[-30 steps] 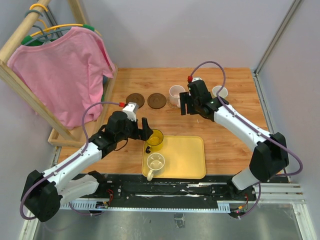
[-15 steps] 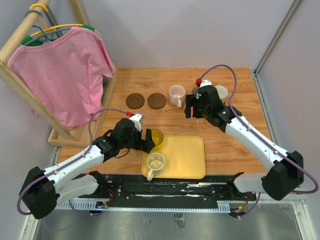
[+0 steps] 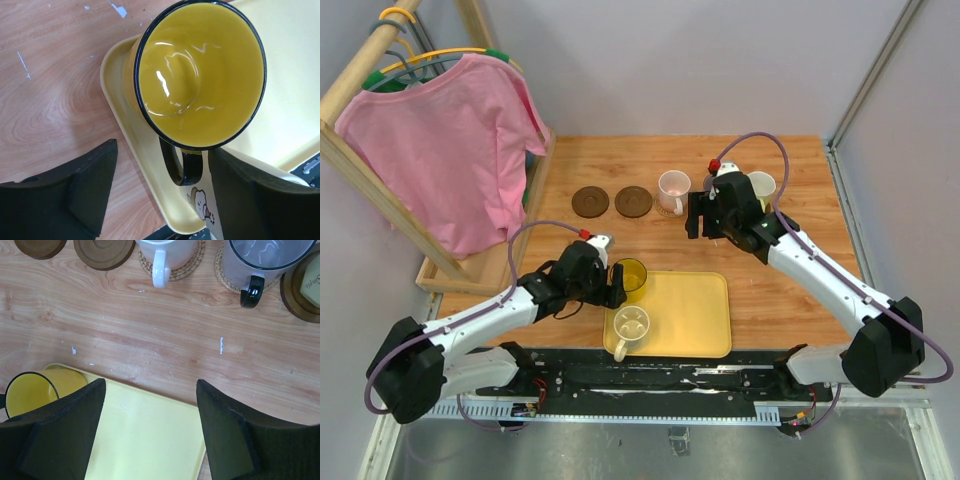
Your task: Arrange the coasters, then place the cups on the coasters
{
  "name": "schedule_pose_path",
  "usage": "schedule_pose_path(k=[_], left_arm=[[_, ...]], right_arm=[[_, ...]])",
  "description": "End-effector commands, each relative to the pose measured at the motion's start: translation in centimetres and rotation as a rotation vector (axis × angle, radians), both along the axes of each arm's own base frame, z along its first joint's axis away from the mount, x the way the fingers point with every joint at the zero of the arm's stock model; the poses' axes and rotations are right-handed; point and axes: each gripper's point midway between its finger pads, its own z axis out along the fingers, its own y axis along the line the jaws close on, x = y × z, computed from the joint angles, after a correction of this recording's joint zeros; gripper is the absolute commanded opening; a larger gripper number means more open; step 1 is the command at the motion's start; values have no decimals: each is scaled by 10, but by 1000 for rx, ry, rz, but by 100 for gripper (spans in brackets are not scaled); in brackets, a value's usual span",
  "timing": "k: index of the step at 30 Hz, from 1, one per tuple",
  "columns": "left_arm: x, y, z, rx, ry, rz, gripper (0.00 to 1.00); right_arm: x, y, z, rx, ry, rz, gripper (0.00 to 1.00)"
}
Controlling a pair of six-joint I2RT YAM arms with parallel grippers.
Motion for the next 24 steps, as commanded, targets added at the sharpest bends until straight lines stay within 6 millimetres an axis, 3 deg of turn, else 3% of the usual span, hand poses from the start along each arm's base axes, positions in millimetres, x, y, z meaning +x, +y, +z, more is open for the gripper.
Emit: schedule_pose_path(k=[1, 16, 18, 20, 24], left_arm=[[-2, -7, -2, -16, -5, -24, 71], [-10, -19, -9, -33, 20, -90, 40], [-12, -20, -11, -32, 26, -98, 26], [-13, -22, -11, -31, 28, -108, 4], [-15, -25, -9, -21, 15, -129, 0]], right_arm=[[0, 9, -1, 20, 1, 20, 74], [0, 8, 6, 26, -27, 26, 75], [-1, 8, 5, 28, -23, 28, 75], [-1, 8, 4, 29, -21, 27, 75], [-3, 8, 6, 32, -27, 28, 75]])
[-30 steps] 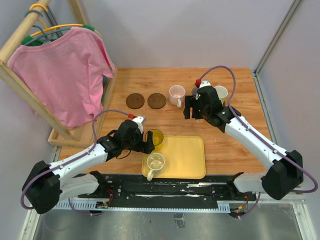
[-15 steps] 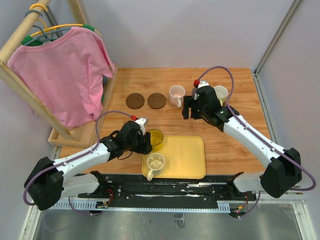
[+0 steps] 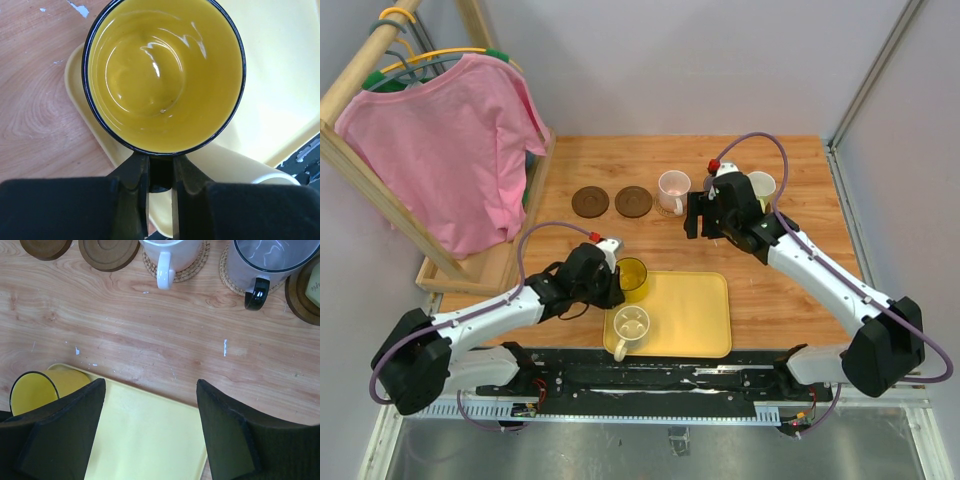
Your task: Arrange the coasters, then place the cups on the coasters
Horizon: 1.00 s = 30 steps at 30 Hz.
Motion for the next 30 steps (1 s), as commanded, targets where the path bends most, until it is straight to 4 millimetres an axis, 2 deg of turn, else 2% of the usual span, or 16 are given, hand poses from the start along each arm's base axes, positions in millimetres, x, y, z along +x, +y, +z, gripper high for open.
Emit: schedule_pose_path(k=[1, 4, 8, 14, 16, 19, 22, 30], left_arm=[[-4, -5, 1, 9, -14, -34, 0], [4, -8, 16, 3, -76, -19, 1], [23, -12, 49, -31, -183, 26, 0], [69, -9, 99, 11, -352, 149, 0], [86, -7, 109, 55, -393, 199, 0], [109, -14, 118, 85, -425, 221, 0], [138, -17, 116, 97, -423, 247, 1], [215, -1, 104, 101, -389, 352, 0]], right_arm=[[-4, 3, 7, 17, -27, 14, 75], [-4, 2, 8, 19, -32, 14, 75], [-6, 3, 7, 20, -32, 21, 75], [-8, 0, 4, 12, -34, 22, 75], [-8, -2, 3, 4, -37, 19, 75], [-9, -6, 3, -12, -46, 14, 75], [-9, -10, 5, -30, -54, 9, 75], [-5, -24, 14, -85, -103, -24, 75]])
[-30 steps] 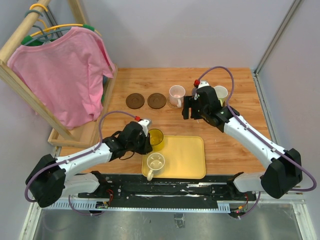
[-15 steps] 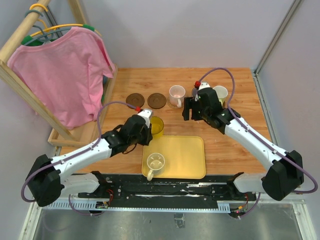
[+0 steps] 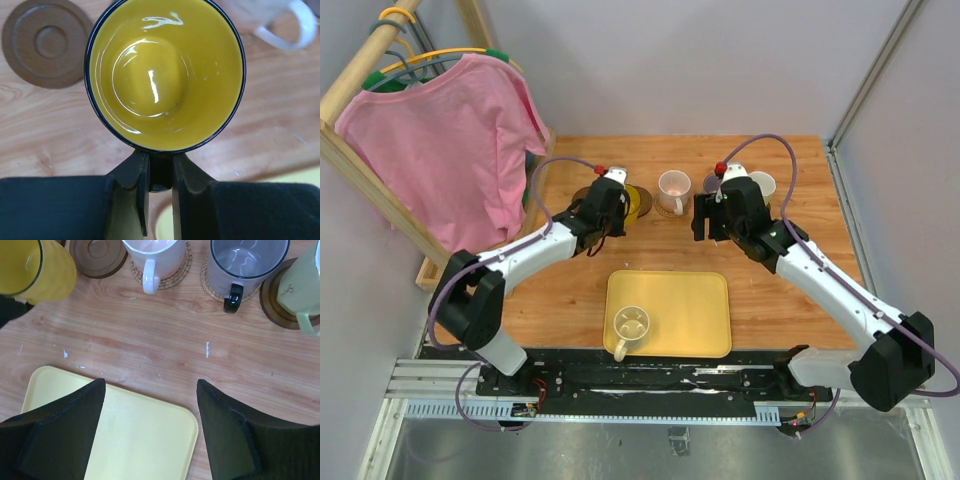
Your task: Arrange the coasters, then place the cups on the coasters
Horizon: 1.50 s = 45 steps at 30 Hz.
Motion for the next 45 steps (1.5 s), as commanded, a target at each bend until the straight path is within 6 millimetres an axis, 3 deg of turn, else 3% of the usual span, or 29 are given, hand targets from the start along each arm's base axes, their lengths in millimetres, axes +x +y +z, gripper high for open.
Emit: schedule_pose_path(k=[1, 8, 15, 27, 45], left_arm=[[54, -3, 36, -78, -123, 45, 1], [98, -3, 25, -123, -104, 81, 1], [121, -12, 18, -165, -94, 93, 1], [123, -21, -7, -168, -33, 77, 1], [124, -26, -25, -176, 7, 76, 0]], right_arm=[[2, -9, 6, -56, -41, -12, 75], [12, -3, 1, -86, -26, 1, 75], [18, 3, -4, -95, -9, 18, 75], [17, 4, -7, -93, -1, 22, 75], [15, 10, -15, -77, 29, 40, 75]])
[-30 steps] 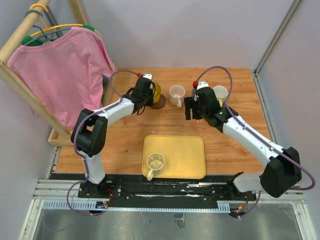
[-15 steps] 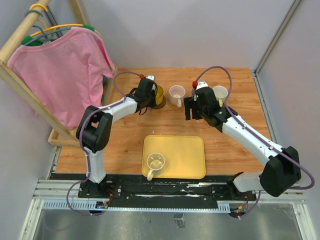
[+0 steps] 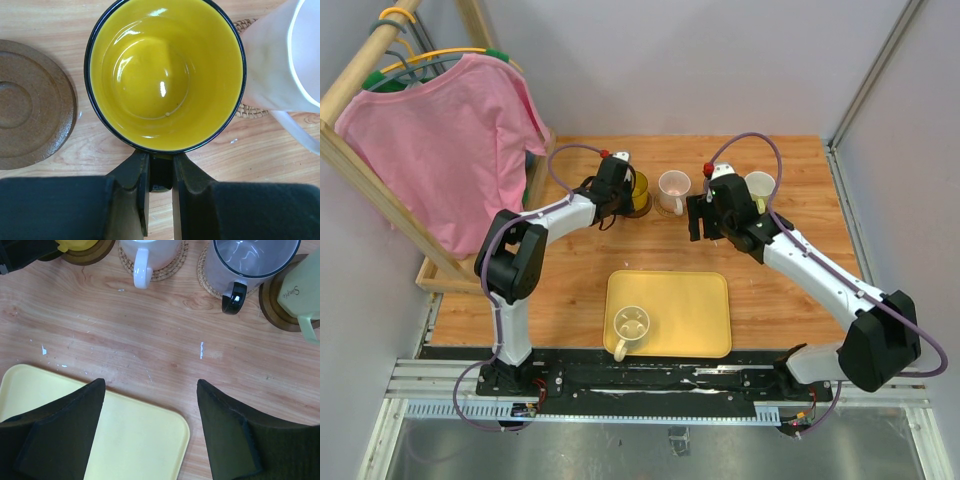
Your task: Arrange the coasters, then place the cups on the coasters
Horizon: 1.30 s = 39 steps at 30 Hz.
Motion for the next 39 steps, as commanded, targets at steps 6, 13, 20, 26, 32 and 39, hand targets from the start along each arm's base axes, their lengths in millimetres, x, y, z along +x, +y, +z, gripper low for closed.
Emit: schedule_pose_path(k=[6, 13, 20, 26, 32, 39], left_arm=[[18, -11, 22, -64, -64, 8, 0], [12, -5, 19, -34, -32, 13, 8], [5, -2, 23, -21, -34, 5, 42], [1, -3, 27, -30, -40, -4, 58], [-7, -5, 36, -53, -49, -21, 61], [-18, -4, 39, -71, -43, -35, 64]], right_arm=[[1, 11, 5, 22, 2, 28, 75], [0, 13, 6, 36, 4, 33, 75], [0, 16, 6, 54, 5, 39, 75], [-2, 17, 6, 63, 9, 39, 75], [-4, 16, 7, 76, 4, 36, 75], [-7, 18, 7, 95, 11, 40, 75]])
